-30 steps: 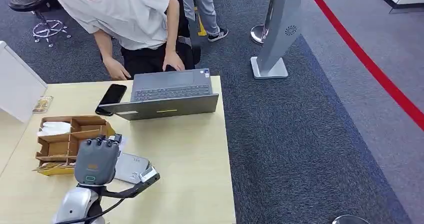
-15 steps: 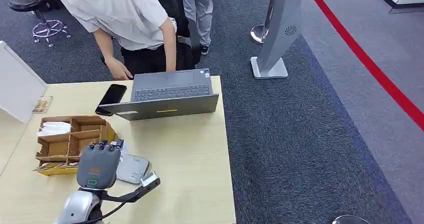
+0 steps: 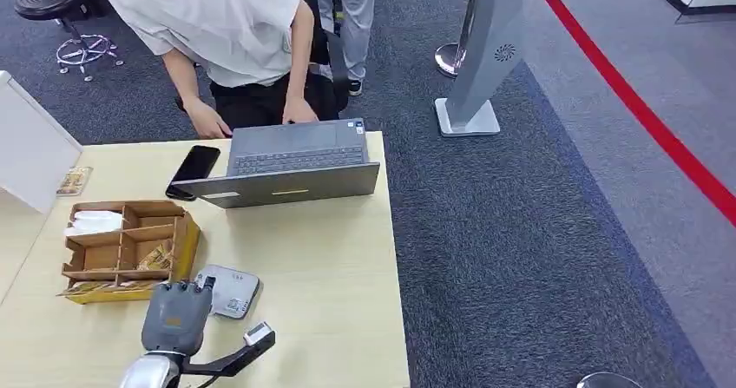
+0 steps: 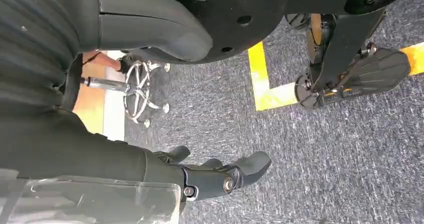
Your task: Pass the card to the sensor for recognition and then transmit it.
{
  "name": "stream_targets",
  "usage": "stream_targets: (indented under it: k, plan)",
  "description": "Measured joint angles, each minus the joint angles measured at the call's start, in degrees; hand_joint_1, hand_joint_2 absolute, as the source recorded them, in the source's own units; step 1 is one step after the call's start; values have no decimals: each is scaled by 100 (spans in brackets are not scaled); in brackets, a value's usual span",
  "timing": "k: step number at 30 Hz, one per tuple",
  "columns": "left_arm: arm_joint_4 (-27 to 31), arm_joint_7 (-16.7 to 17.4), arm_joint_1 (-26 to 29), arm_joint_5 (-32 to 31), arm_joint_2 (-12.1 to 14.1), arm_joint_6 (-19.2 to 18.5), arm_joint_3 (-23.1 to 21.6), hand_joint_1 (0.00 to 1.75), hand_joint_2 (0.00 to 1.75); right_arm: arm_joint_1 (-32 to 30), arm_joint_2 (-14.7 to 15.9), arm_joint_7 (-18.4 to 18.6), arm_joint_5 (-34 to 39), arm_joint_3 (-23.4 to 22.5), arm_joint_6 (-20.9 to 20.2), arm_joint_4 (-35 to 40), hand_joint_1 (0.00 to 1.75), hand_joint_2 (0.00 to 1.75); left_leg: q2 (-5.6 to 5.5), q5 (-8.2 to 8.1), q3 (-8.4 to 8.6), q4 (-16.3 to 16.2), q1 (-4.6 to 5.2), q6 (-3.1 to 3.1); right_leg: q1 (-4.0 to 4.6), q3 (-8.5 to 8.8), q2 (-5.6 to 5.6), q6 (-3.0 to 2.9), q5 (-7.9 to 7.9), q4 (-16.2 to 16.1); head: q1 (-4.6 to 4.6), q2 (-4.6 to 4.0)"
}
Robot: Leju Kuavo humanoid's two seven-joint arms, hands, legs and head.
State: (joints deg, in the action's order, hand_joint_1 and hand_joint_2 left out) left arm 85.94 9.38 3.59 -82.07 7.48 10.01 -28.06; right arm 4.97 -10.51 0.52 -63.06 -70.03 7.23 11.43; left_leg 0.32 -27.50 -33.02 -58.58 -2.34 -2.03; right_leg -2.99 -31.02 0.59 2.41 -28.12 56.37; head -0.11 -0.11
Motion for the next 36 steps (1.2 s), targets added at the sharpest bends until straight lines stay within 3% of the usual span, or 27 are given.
stream_targets:
  k: [18, 36]
  plan:
    - [-896, 116, -113, 90, -199, 33, 323, 175, 175, -5, 0, 124, -195, 90, -2, 0, 0, 175, -1, 0, 6, 0, 0, 0, 0, 8, -2, 0, 0, 0, -2, 0]
    - [-835, 72, -94, 127, -210, -90, 339, 175, 175, -9, 0, 157, -195, 125, -2, 0, 0, 175, -4, 0, 13, 0, 0, 0, 0, 16, -6, 0, 0, 0, -2, 0]
